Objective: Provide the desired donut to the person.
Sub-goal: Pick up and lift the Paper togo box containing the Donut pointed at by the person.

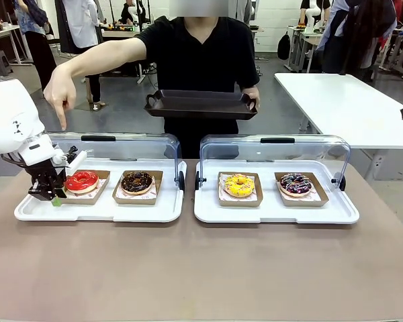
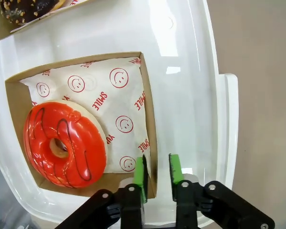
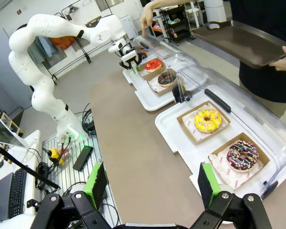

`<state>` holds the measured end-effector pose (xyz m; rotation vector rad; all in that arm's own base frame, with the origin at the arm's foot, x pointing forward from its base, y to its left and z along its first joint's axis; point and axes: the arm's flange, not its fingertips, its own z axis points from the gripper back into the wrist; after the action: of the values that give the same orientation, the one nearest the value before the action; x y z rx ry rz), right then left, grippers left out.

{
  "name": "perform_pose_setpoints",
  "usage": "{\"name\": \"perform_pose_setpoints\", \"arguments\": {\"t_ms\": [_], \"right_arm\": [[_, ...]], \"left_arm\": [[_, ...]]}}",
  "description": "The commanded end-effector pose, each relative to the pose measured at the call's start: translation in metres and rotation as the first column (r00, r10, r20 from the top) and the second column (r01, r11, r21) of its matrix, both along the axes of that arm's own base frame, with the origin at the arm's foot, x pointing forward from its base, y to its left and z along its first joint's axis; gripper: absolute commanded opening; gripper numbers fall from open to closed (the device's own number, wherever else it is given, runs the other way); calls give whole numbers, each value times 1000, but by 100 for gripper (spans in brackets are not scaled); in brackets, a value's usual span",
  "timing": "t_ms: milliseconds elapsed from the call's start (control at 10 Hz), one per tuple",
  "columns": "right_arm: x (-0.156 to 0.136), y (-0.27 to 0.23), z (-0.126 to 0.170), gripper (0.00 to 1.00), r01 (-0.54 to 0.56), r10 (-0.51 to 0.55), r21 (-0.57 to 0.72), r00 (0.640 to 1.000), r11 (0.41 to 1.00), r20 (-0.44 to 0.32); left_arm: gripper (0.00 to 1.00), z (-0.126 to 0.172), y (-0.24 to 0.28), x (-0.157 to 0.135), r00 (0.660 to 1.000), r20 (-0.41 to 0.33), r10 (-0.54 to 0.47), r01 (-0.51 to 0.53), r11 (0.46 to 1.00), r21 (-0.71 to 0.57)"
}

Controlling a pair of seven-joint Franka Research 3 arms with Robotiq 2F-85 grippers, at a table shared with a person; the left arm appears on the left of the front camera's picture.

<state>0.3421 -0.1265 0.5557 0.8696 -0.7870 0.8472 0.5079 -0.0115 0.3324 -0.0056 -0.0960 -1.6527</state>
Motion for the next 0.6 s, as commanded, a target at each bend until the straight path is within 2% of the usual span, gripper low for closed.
{"name": "perform_pose_setpoints", "arguments": {"t_ms": [0, 500], "right_arm": [[1, 1, 0, 100, -6, 6, 18, 1000, 1000, 7], [1, 1, 0, 100, -6, 6, 18, 1000, 1000, 7]], "left_arm": [[0, -3, 1, 3, 1000, 1, 2, -2, 1000, -12], [0, 7, -1, -3, 999, -44, -32, 31, 999, -40]]}}
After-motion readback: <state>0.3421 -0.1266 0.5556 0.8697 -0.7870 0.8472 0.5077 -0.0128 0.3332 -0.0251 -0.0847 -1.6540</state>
